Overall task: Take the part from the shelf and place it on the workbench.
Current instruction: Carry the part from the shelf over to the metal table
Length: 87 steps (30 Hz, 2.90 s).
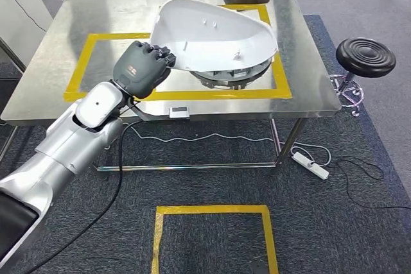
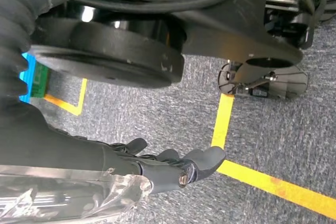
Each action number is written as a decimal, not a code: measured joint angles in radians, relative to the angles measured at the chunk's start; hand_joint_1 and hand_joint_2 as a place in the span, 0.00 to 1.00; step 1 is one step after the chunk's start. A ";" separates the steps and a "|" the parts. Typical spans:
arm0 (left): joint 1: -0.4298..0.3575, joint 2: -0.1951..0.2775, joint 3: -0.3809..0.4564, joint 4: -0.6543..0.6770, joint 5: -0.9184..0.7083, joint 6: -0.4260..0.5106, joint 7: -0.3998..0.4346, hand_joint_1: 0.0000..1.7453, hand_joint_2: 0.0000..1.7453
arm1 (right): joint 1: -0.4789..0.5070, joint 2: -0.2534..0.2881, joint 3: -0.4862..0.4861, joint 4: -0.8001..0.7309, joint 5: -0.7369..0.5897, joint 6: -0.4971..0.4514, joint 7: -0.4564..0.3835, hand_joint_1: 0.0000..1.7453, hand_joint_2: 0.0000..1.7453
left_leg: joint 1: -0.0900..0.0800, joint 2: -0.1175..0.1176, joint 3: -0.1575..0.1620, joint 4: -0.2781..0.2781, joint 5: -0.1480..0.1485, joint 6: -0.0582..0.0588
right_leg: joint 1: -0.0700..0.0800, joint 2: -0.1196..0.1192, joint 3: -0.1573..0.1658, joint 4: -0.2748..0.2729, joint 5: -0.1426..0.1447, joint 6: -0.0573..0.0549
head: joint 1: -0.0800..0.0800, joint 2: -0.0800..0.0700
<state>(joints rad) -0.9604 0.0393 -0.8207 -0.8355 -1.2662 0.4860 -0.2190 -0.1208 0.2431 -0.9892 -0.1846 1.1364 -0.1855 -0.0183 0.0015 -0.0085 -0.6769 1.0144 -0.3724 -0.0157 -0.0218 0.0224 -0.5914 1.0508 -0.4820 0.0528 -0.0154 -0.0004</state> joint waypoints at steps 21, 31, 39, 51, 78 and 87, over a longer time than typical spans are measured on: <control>0.009 0.003 0.000 0.000 -0.003 0.008 0.003 1.00 1.00 | -0.001 0.000 -0.007 0.000 0.003 -0.002 -0.002 0.00 1.00 | 0.001 -0.004 -0.066 0.215 -0.142 -0.030 | 0.005 -0.012 -0.025 -0.014 0.046 -0.036 | -0.006 0.000; 0.007 0.003 0.000 0.000 -0.004 0.008 0.004 1.00 1.00 | -0.002 -0.001 -0.007 0.000 0.003 -0.002 -0.002 0.00 1.00 | 0.007 0.000 0.027 -0.007 -0.020 -0.008 | 0.001 -0.010 -0.001 -0.022 0.022 0.007 | -0.004 0.000; 0.013 0.003 -0.001 0.000 -0.006 0.006 0.005 1.00 1.00 | -0.010 -0.001 -0.008 -0.001 0.004 -0.002 -0.007 0.00 1.00 | -0.002 -0.003 0.055 -0.010 -0.041 0.027 | 0.010 -0.014 -0.157 0.243 -0.048 0.009 | 0.011 0.000; 0.007 0.003 0.000 -0.002 -0.008 0.004 0.006 1.00 1.00 | -0.004 -0.002 -0.008 -0.001 0.010 -0.003 -0.004 0.00 1.00 | -0.001 -0.004 -0.022 0.178 -0.152 -0.025 | 0.008 -0.013 -0.029 -0.022 0.058 -0.035 | 0.000 0.000; 0.014 0.001 0.000 -0.004 -0.010 0.004 0.011 1.00 1.00 | -0.001 -0.004 -0.011 -0.001 0.012 -0.004 -0.004 0.00 1.00 | -0.002 -0.006 0.070 0.000 -0.070 -0.013 | 0.012 -0.009 -0.043 -0.016 0.063 -0.019 | 0.015 0.000; 0.019 0.002 0.001 -0.005 -0.010 0.004 0.013 1.00 1.00 | -0.001 -0.004 -0.011 -0.001 0.012 -0.003 -0.004 0.00 1.00 | 0.007 0.000 -0.032 0.130 -0.049 -0.031 | 0.005 -0.009 -0.013 -0.020 0.042 -0.028 | 0.007 0.000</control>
<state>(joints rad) -0.9413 0.0411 -0.8201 -0.8404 -1.2764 0.4905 -0.2064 -0.1222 0.2387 -1.0002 -0.1854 1.1485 -0.1888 -0.0227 0.0083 -0.0088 -0.7087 1.1444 -0.4213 -0.0470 -0.0169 0.0134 -0.6045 1.0310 -0.4400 0.0245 -0.0081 -0.0004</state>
